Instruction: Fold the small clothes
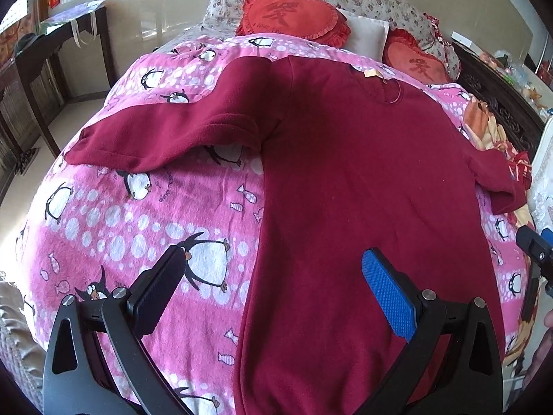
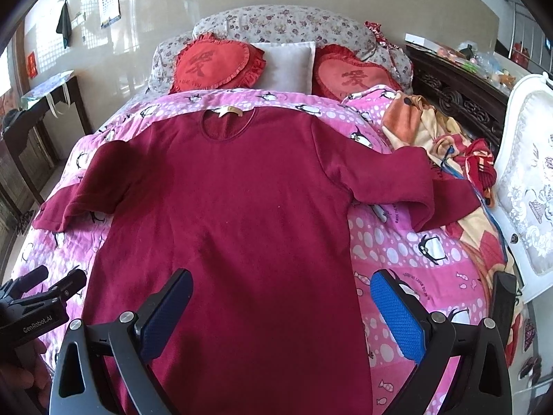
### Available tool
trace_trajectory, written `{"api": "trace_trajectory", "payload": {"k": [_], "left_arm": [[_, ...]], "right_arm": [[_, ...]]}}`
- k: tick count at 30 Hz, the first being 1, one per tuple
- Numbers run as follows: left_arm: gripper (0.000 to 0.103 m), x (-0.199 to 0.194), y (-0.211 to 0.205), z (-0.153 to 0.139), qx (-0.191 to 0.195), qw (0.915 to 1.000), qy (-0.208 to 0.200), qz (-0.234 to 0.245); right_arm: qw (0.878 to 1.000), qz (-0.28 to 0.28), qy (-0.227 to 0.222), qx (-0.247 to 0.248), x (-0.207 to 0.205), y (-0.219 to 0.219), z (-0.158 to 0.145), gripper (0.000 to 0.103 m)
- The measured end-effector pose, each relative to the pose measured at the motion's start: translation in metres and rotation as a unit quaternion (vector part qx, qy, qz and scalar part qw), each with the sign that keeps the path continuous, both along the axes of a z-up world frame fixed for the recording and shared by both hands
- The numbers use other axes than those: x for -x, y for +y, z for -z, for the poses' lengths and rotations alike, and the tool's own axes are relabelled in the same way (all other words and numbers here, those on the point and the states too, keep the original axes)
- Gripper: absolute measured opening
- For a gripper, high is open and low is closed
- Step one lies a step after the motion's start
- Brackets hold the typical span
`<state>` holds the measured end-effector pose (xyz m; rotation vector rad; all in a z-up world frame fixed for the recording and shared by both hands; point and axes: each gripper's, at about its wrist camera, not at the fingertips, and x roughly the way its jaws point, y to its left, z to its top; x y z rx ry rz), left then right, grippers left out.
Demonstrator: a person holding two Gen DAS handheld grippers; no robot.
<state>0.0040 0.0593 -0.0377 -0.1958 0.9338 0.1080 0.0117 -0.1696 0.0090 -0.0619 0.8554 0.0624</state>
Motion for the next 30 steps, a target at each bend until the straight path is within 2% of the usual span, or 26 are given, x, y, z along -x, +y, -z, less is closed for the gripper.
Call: {"api": "trace_trajectory", "payload": {"k": [15,25,30], "left_arm": [[0.102,0.003,0.008,0.004,0.021,0.9998,0.002,-0.007],[0.102,-0.003,0.02,0.011,0.013,0.9997,0.007,-0.019],[0.102,-0.006,0.031,0.01,0.009,0.9994,0.007,-0.032]], "right_arm": [[1.0,-0.016,-0.016,0.006,0.005,0.015,-0.009,0.101],[1.0,-0.014,-0.012,0.005,-0.007,0.021,-0.004,0.1],[1.0,-0.011,-0.007,-0.011,-0.015,0.023,-0.003,0.1]]}}
